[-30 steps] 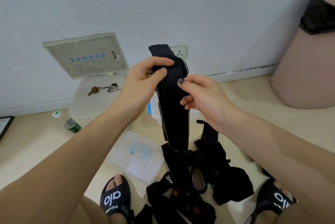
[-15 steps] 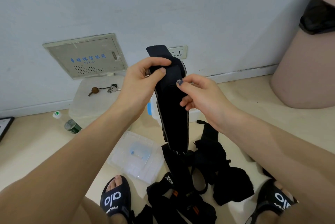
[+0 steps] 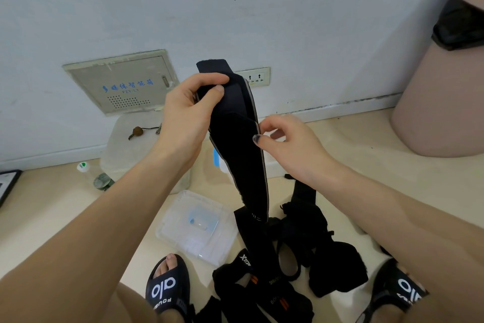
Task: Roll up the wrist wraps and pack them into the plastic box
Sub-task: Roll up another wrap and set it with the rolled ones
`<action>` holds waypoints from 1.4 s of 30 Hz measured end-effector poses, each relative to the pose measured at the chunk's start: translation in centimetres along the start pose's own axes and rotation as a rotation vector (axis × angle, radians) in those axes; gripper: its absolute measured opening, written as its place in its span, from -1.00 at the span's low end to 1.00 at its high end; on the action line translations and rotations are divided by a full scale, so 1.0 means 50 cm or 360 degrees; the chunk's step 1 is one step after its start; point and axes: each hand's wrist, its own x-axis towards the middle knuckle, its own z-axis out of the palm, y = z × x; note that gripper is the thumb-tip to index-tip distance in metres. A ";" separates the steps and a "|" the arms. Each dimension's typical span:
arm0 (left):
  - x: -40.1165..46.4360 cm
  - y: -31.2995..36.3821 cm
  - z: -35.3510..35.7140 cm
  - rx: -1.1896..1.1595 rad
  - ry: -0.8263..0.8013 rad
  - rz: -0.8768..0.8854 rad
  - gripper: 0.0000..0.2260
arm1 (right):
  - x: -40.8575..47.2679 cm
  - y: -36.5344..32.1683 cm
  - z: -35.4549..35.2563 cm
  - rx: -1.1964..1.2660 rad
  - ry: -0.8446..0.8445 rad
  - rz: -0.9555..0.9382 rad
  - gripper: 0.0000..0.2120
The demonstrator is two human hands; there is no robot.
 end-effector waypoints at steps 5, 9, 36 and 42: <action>-0.001 0.001 0.003 0.0022 0.0050 0.0017 -0.83 | 0.000 -0.008 0.003 0.0125 -0.0063 -0.0015 -0.87; 0.002 0.000 0.004 -0.0030 0.0120 -0.0012 -0.87 | -0.002 -0.016 0.002 0.0306 -0.0056 0.0001 -0.82; -0.029 -0.016 0.032 -0.0006 0.0256 -0.0415 -0.80 | -0.023 -0.042 0.009 0.0607 -0.0099 0.0138 -0.83; -0.038 -0.014 0.033 -0.0112 0.0212 -0.0449 -0.81 | -0.022 -0.038 0.005 0.0589 -0.0055 0.0197 -0.84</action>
